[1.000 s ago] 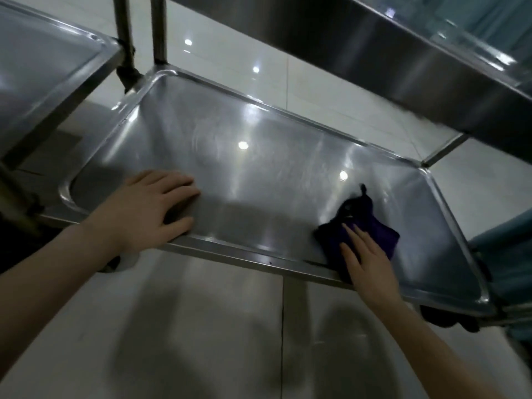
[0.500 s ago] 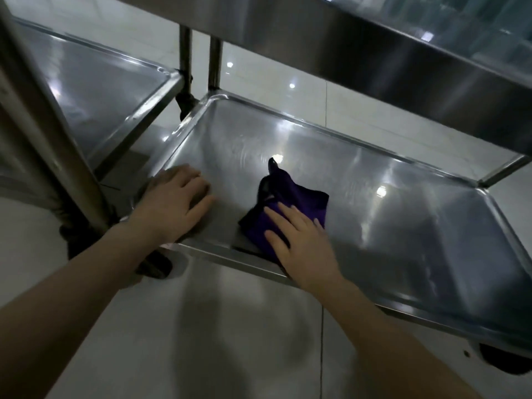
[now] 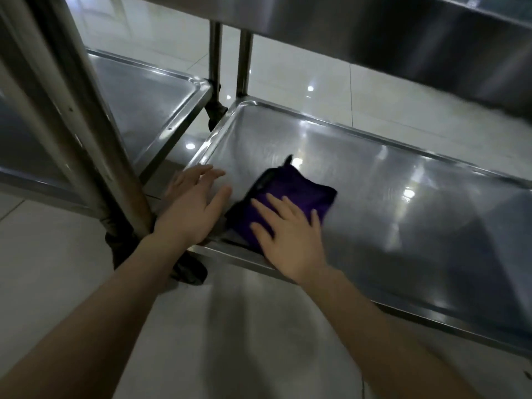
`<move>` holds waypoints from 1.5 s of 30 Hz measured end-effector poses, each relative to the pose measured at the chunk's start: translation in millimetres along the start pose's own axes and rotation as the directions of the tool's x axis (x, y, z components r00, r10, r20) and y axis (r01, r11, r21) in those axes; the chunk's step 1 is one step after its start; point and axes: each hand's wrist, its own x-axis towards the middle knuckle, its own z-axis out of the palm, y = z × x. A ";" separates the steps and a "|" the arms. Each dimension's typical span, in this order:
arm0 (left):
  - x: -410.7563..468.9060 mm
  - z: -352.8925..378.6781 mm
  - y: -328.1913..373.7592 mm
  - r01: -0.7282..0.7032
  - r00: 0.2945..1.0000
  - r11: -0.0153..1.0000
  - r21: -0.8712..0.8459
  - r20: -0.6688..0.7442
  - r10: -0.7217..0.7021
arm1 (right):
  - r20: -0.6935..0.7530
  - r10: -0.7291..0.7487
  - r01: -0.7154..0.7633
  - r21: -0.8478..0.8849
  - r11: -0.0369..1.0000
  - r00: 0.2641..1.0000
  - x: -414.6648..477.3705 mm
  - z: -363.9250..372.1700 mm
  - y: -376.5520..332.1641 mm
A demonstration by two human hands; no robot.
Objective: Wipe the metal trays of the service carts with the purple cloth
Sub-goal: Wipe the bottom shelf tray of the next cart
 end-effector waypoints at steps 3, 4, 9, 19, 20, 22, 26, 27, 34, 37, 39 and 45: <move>-0.8 -4.8 0.4 0.011 1.000 0.998 -0.057 0.020 -0.009 | 0.078 -0.118 0.116 0.037 0.993 0.990 30.7 0.7 -34.2; -1.3 -5.6 0.4 0.009 0.999 0.999 -0.045 0.038 -0.007 | 0.088 -0.133 0.131 0.033 0.991 0.987 28.8 -1.5 -28.9; -0.7 -3.7 0.6 -0.010 0.999 1.000 -0.001 0.031 0.010 | -0.051 -0.040 0.043 0.059 0.997 0.998 -40.0 -22.7 73.1; 0.2 3.6 0.4 -0.015 0.999 0.997 -0.074 -0.053 0.011 | -0.079 0.462 -0.464 -0.007 0.886 0.883 -3.5 -47.8 176.5; 0.1 3.4 0.4 -0.020 0.998 0.997 -0.079 -0.054 0.016 | -0.083 0.411 -0.414 -0.024 0.910 0.908 18.0 -37.3 153.4; 0.1 2.9 0.5 -0.027 0.998 0.996 -0.087 -0.064 0.021 | -0.093 0.264 -0.269 -0.047 0.962 0.960 61.2 -15.7 94.6; 2.5 0.4 -2.5 -0.014 0.998 0.995 -0.098 -0.064 0.008 | 0.049 -0.030 0.028 0.048 0.998 0.998 119.3 7.9 -8.0; 2.8 -0.6 -3.1 -0.012 0.999 0.996 -0.092 -0.051 0.007 | 0.081 -0.076 0.073 0.050 0.996 0.994 124.9 9.6 -13.0; 1.0 -2.2 -2.1 0.046 0.995 0.988 -0.146 -0.082 -0.058 | -0.251 0.080 -0.082 0.004 0.997 0.965 74.3 -26.5 131.9; -1.9 -2.5 1.8 0.082 0.992 0.982 -0.169 -0.085 -0.098 | -0.182 0.329 -0.326 0.047 0.944 0.926 62.4 -45.5 198.0; -1.2 -3.0 5.4 0.092 0.991 0.980 -0.177 -0.077 -0.107 | -0.135 0.435 -0.430 0.067 0.900 0.890 77.5 -49.6 198.9; -2.7 -3.7 8.4 0.138 0.988 0.973 -0.184 -0.048 -0.149 | -0.077 0.200 -0.197 0.041 0.980 0.977 167.0 -14.0 65.2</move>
